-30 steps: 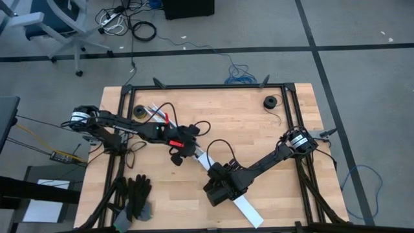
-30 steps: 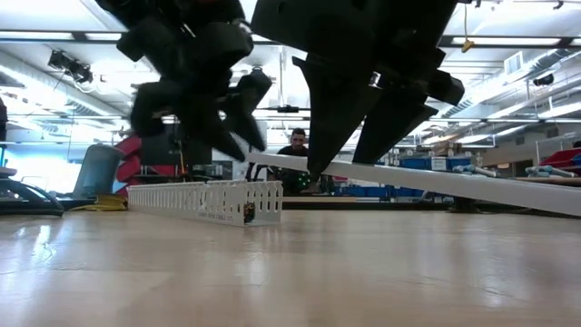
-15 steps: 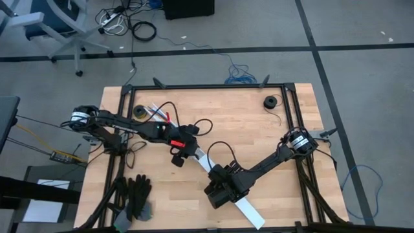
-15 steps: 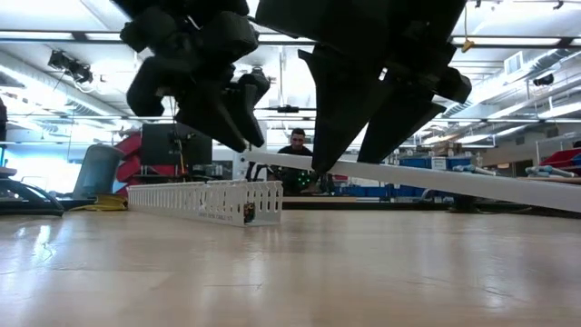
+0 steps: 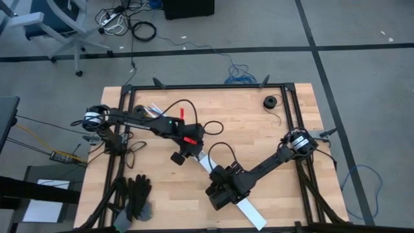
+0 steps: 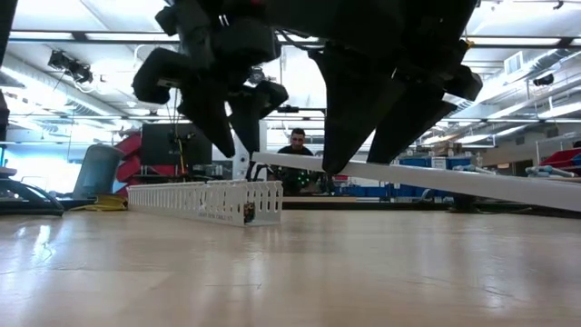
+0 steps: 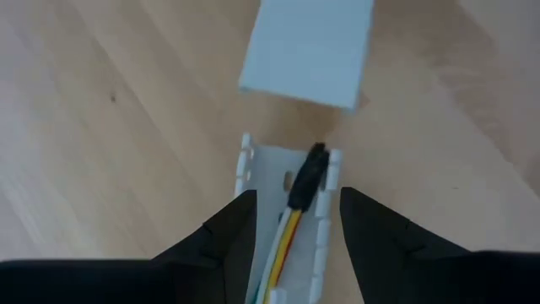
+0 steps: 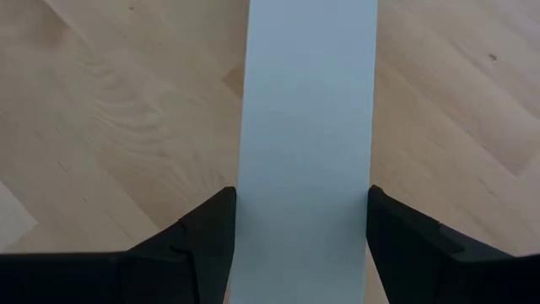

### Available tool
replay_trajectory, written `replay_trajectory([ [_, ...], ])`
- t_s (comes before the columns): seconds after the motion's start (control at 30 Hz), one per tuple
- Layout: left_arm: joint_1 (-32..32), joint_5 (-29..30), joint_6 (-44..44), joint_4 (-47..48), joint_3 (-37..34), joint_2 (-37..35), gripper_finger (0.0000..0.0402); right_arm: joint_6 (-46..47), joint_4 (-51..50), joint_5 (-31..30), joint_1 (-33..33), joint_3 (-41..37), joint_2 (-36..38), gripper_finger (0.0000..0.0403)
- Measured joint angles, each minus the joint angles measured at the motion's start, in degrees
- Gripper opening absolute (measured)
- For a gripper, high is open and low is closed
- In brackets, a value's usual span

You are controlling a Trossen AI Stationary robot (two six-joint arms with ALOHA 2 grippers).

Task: Ziptie cables
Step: Close the white cable duct

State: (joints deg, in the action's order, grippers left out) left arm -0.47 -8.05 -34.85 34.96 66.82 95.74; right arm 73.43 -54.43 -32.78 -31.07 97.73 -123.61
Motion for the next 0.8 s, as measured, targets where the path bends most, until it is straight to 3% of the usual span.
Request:
replay_trajectory([
  [0.2,0.04,-0.35,-0.13,1.8,0.25,-0.03,0.0157,0.09,-0.33,-0.02,-0.48,0.02,0.0,0.0223],
  [0.57,0.02,1.38,-1.05,1.53,0.18,-0.1,0.024,0.48,-0.62,-0.32,-0.66,0.02,0.0,0.0222],
  [0.8,0.0,-0.12,-1.78,-0.04,0.18,0.61,0.0249,0.41,-0.59,-0.37,-0.63,0.02,0.0,0.0221],
])
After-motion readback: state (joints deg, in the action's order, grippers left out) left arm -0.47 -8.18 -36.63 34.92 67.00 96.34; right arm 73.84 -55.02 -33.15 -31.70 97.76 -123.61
